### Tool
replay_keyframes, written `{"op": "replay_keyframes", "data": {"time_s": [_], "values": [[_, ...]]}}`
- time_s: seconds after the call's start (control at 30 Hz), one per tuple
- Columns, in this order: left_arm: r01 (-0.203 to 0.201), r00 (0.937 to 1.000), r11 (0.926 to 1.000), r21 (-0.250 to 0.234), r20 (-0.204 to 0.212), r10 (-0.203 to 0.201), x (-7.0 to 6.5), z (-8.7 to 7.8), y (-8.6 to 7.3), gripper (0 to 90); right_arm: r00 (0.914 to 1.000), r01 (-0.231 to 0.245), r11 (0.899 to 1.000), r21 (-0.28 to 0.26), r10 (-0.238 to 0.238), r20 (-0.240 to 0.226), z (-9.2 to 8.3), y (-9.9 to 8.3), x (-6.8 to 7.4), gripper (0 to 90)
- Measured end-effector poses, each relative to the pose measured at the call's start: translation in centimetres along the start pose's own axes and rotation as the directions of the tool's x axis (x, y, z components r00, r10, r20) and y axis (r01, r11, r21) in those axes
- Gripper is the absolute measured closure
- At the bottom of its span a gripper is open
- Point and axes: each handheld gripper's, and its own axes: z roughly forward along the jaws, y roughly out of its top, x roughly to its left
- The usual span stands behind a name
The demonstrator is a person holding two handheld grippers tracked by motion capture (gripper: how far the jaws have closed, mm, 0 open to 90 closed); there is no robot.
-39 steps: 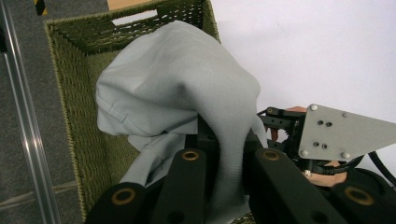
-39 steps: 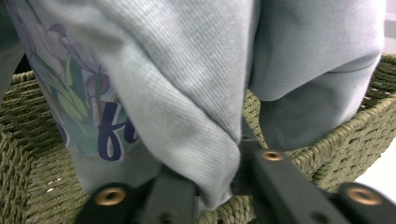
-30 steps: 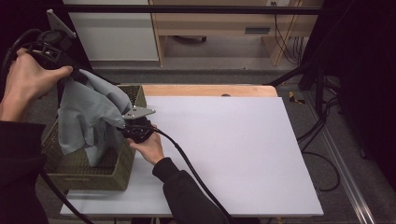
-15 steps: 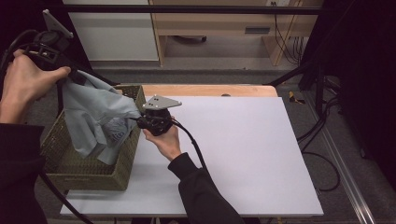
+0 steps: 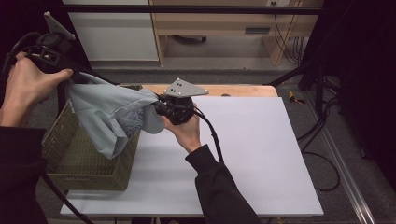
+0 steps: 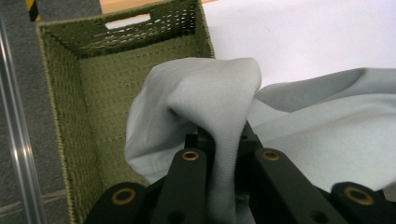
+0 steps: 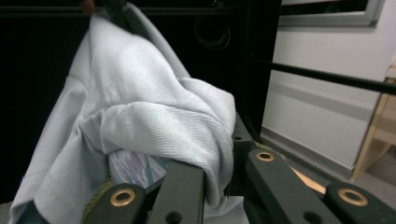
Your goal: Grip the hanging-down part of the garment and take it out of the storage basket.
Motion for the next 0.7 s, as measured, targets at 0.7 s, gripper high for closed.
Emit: {"op": "replay_keyframes", "data": {"time_s": [0.7], "values": [[-0.032,0.9988,0.9994,-0.011,0.037,0.032,-1.2,0.5,0.2,85.6,0.9907,0.039,0.986,-0.164,-0.017,0.135,-2.6,3.5,0.6,87.6]]}}
